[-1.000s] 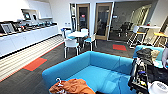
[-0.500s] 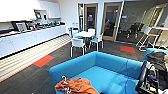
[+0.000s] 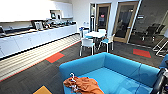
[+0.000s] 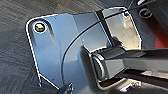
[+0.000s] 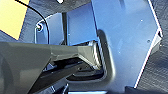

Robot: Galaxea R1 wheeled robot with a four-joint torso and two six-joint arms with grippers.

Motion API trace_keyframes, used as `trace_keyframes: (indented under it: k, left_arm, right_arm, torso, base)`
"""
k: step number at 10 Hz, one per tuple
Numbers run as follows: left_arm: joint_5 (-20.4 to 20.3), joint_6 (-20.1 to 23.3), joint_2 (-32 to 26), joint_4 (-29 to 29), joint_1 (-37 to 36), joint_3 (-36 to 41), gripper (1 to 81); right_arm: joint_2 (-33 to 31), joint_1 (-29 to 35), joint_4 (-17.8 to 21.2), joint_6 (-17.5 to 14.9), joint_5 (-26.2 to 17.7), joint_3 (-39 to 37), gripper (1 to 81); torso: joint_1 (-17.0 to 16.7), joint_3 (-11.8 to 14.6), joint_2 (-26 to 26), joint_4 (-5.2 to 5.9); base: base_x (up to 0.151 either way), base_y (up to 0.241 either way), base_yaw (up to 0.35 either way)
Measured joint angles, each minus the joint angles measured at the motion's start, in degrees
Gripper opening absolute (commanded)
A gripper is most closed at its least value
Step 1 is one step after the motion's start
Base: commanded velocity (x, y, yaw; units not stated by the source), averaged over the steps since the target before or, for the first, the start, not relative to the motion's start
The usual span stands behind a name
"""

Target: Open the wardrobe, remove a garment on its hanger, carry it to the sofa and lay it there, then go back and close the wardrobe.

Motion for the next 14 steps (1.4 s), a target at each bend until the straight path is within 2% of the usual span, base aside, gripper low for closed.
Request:
trace_keyframes:
  k: [9, 12, 14]
  left_arm:
    - [1.6, 0.0, 1.0, 1.4, 0.0, -0.1, 81.1]
    - [3.3, 0.0, 1.7, 2.2, 0.0, 0.0, 81.1]
    - [3.4, 0.0, 1.8, 2.4, 0.3, 0.0, 81.1]
  right_arm:
    - [-0.4, 0.5, 0.1, 0.0, -0.6, -0.3, 81.1]
    - [-0.3, 0.6, 0.0, 0.0, -0.6, -0.2, 81.1]
    - [-0.3, 0.2, 0.0, 0.0, -0.6, -0.2, 81.1]
  torso:
    - [0.0, 0.0, 0.0, 0.00]
    - [0.0, 0.2, 0.0, 0.00]
    - [0.0, 2.4, 0.0, 0.00]
  base:
    - [0.000, 0.000, 0.300]
    - [0.000, 0.000, 0.300]
    - [0.000, 0.000, 0.300]
